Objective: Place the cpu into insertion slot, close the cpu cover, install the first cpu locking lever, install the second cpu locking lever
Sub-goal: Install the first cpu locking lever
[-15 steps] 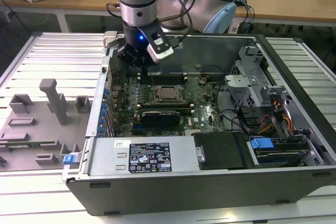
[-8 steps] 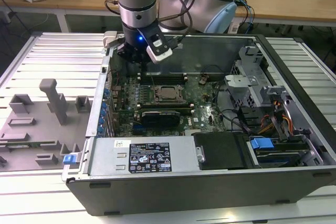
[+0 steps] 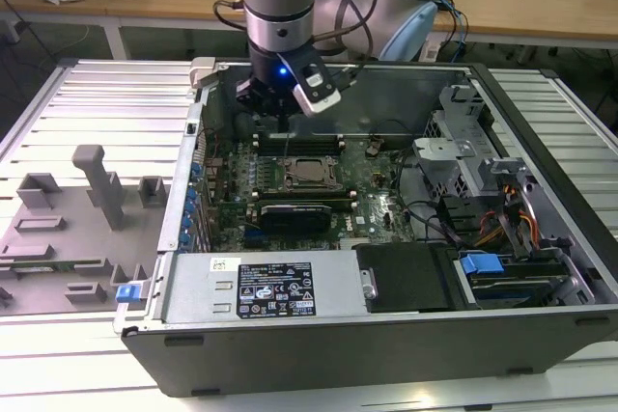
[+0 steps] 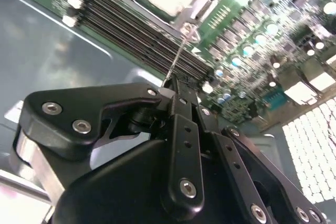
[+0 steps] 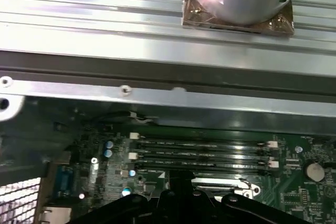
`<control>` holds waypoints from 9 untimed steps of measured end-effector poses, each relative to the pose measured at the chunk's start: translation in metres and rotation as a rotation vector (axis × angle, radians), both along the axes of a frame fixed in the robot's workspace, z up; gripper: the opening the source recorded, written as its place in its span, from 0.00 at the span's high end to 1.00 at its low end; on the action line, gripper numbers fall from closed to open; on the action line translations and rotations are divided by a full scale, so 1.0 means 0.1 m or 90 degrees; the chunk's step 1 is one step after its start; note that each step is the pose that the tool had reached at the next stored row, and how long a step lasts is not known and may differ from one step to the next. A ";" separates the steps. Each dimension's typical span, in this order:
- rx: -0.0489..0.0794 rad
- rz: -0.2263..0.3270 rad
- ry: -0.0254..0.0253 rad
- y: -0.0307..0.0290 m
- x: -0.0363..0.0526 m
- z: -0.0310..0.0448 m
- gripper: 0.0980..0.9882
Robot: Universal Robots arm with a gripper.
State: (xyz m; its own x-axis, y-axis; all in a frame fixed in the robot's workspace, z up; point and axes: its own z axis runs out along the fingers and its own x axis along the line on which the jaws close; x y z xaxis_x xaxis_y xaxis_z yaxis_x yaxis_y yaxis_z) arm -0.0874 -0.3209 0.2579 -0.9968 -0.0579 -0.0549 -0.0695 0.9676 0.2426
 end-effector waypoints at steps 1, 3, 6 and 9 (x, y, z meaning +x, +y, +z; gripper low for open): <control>0.000 0.000 0.0007 0.000 0.045 0.000 0.99; 0.000 0.000 0.0019 0.000 0.118 -0.001 0.99; 0.000 0.000 0.0034 0.000 0.232 -0.001 0.99; 0.000 0.000 0.0039 0.000 0.311 -0.004 0.99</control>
